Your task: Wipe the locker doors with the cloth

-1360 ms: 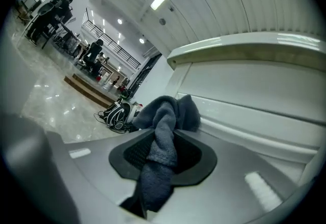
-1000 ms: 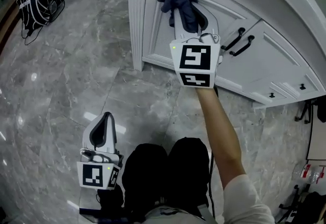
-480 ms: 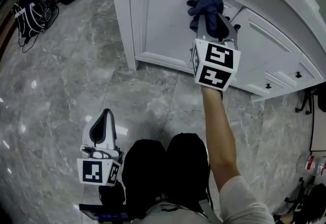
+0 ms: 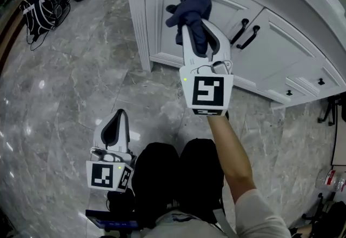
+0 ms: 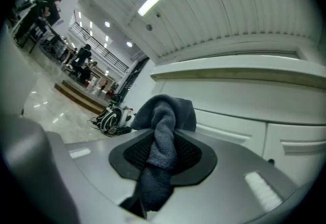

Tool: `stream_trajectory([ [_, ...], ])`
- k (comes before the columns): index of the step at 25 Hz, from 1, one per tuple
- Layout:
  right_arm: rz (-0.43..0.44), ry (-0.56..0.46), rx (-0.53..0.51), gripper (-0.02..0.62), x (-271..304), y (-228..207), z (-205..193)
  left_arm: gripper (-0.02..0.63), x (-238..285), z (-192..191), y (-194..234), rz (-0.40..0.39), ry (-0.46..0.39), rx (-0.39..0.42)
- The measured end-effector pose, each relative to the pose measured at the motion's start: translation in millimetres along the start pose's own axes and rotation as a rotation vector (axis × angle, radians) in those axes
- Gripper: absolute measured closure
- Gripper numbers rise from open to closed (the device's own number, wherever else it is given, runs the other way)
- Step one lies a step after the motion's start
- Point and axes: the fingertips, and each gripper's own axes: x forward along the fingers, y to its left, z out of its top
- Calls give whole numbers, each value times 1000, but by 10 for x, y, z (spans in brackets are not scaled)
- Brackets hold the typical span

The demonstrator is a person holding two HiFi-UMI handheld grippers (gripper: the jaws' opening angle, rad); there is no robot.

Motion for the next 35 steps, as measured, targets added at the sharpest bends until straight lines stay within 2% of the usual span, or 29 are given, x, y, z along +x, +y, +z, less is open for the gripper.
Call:
stream_trajectory([
  [3, 97, -8, -23, 494, 195, 498, -45, 604, -17, 12, -4, 2, -1, -4],
  [6, 137, 36, -15, 494, 413, 795, -272, 604, -58, -16, 15, 7, 8, -8],
  [10, 149, 100, -6, 494, 678, 882, -547, 604, -105, -31, 80, 16, 15, -12],
  [12, 142, 141, 33, 494, 778, 824, -695, 604, -125, -27, 119, 21, 14, -13],
  [15, 121, 178, 75, 494, 839, 654, -854, 604, -140, -22, 159, 26, 12, -14],
  [19, 75, 183, 61, 495, 723, 433, -898, 604, -141, -39, 183, 28, 16, -20],
  [28, -132, 219, 125, 495, 206, -397, -1088, 604, -106, -44, 124, 12, 14, -22],
  [35, -214, 258, 149, 497, -32, -712, -1241, 604, -62, -19, 14, -8, 12, -17],
])
